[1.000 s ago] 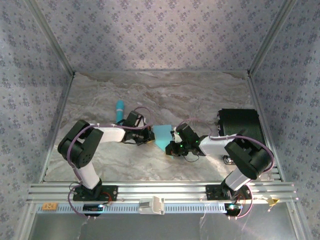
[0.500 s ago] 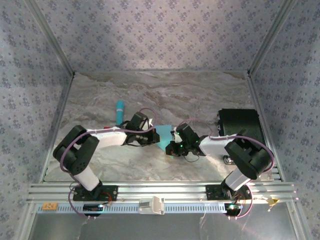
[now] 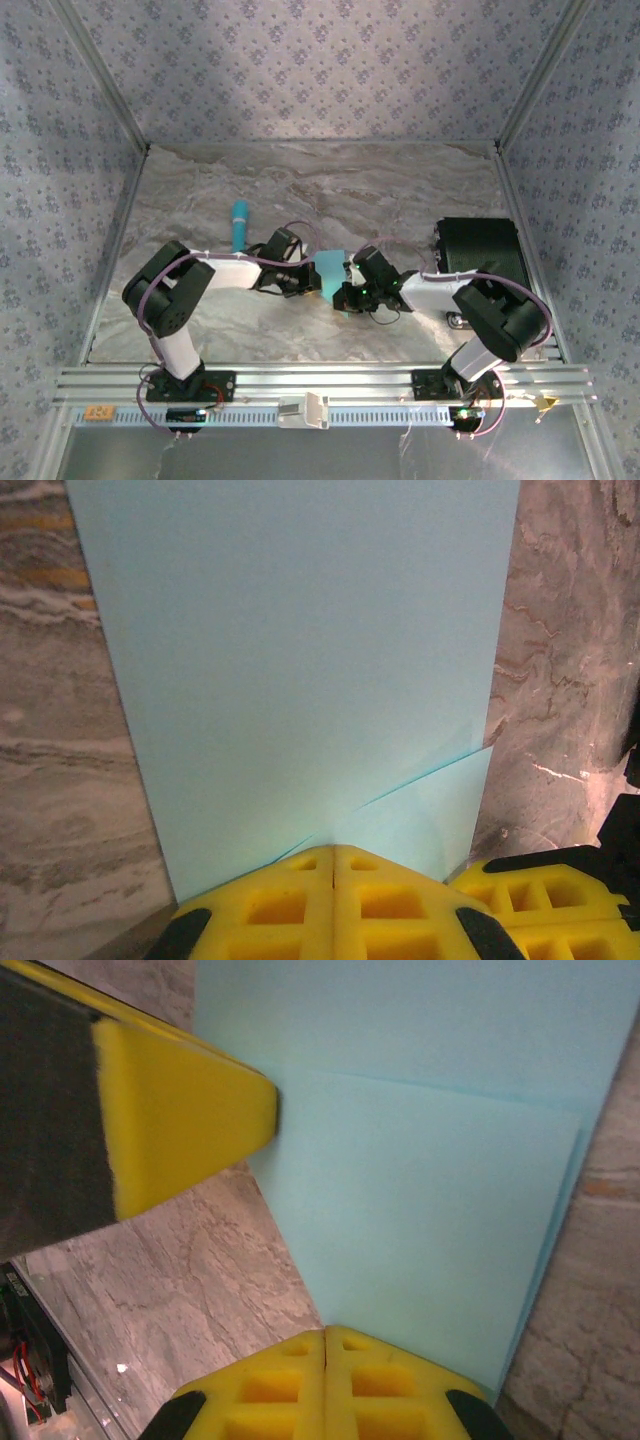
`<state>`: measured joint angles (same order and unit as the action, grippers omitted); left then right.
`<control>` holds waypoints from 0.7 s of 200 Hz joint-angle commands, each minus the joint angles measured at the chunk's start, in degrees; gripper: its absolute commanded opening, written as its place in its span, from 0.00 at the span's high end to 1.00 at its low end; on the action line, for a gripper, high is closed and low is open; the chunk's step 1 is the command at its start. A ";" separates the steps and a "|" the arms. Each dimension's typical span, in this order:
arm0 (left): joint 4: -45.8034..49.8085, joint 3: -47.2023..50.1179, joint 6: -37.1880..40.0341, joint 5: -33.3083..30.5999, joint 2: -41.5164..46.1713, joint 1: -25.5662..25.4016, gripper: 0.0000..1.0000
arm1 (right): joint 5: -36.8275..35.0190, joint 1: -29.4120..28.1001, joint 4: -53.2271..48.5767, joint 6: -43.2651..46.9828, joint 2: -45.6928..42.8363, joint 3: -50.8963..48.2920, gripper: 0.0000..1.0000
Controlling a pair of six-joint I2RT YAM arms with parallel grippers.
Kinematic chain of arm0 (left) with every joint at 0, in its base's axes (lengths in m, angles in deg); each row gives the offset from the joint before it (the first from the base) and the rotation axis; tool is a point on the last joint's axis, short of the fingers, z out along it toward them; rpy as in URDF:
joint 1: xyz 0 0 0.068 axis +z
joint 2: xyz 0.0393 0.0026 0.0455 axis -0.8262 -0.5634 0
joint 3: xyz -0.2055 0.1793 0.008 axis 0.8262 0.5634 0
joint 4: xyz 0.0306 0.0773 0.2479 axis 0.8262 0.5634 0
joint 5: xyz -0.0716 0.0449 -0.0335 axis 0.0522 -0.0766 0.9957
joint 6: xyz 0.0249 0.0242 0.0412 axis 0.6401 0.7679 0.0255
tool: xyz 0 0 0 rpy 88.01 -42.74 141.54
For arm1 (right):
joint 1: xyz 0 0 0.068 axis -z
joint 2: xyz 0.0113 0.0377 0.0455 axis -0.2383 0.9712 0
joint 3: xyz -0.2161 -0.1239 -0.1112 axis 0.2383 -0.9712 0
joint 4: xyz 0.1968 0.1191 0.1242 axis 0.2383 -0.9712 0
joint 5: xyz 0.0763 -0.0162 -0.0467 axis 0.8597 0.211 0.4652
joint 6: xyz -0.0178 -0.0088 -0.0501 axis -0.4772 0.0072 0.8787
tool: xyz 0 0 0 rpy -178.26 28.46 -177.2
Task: Fold a paper plane with a square sheet of paper (pick it up from the middle)
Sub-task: Third fold the triangle at the center of the table.
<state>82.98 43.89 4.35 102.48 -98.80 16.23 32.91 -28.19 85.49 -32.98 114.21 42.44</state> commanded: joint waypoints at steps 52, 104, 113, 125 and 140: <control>3.02 -0.16 1.40 -1.36 -2.59 0.46 1.00 | 1.01 -0.51 0.72 -0.52 7.79 6.60 1.00; 3.39 -0.16 2.02 -1.83 -3.21 1.07 1.00 | 0.99 -0.49 1.68 -1.23 5.38 1.63 1.00; 3.56 -0.22 2.25 -1.73 -3.51 1.30 1.00 | 1.16 -0.47 1.19 -1.06 4.10 0.96 1.00; 3.91 -0.29 2.54 -1.73 -3.70 1.55 1.00 | 1.01 -0.38 0.78 -1.05 2.30 -0.14 0.99; 4.07 -0.32 2.81 -1.79 -3.79 1.84 1.00 | 0.83 -0.20 -0.10 -1.11 -0.01 -1.89 0.98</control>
<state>82.89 43.19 5.38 104.25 -99.80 17.12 33.92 -28.23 89.75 -33.59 117.77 43.56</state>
